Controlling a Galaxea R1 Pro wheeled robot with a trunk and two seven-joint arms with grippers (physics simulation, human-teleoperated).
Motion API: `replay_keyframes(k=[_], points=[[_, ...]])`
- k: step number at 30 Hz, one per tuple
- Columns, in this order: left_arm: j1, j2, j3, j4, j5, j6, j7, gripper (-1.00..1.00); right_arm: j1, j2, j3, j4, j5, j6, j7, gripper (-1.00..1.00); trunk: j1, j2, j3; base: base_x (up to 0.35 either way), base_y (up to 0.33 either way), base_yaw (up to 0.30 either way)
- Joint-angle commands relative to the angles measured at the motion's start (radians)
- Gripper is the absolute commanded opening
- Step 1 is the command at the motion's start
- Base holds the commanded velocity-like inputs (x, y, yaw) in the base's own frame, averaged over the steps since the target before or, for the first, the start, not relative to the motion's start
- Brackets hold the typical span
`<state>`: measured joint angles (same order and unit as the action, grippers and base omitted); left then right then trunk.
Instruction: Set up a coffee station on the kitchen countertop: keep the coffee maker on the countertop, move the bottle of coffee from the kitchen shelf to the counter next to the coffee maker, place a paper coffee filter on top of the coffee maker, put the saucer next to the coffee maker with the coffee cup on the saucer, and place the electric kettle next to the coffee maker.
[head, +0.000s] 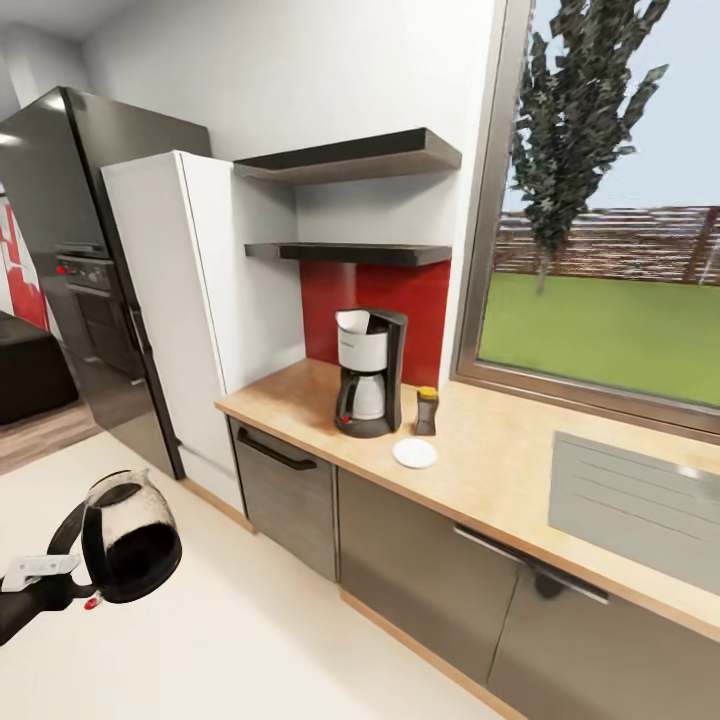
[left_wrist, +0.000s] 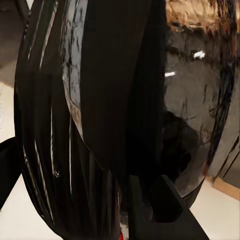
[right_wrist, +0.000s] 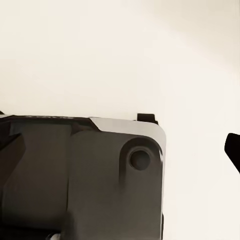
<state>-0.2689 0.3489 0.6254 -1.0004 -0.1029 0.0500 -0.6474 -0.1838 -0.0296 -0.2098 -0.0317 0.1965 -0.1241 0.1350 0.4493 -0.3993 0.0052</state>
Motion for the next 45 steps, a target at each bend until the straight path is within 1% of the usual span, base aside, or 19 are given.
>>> replay_keyframes(k=[1, 31, 32, 41, 45], points=[[-0.001, -0.001, 0.004, -0.001, -0.001, 0.004, -0.008, -1.0, 0.0, 0.0, -0.01, 0.0, 0.008, -0.004, 0.003, 1.0, 0.001, -0.001, 0.0, 0.236, 0.271, 0.0], [0.0, -0.001, 0.002, -0.003, -0.001, 0.004, -0.008, -1.0, 0.0, -0.001, -0.011, 0.001, 0.007, -0.006, 0.003, 1.0, 0.001, -0.001, 0.0, 0.198, 0.285, 0.0], [0.0, -0.006, -0.003, -0.005, -0.001, 0.004, -0.009, -1.0, 0.0, -0.001, -0.011, 0.001, 0.007, -0.006, 0.003, 1.0, 0.001, -0.001, 0.0, 0.171, 0.288, -0.106], [0.0, -0.008, -0.009, -0.006, 0.0, 0.005, -0.011, -1.0, 0.0, -0.001, -0.011, 0.001, 0.007, -0.006, 0.003, 1.0, 0.001, -0.001, 0.002, 0.149, 0.295, -0.268], [-0.001, -0.01, -0.012, -0.014, 0.002, 0.005, -0.012, -1.0, 0.0, -0.001, -0.011, 0.001, 0.007, -0.006, 0.003, 1.0, 0.001, -0.001, 0.003, 0.085, 0.13, -0.29]])
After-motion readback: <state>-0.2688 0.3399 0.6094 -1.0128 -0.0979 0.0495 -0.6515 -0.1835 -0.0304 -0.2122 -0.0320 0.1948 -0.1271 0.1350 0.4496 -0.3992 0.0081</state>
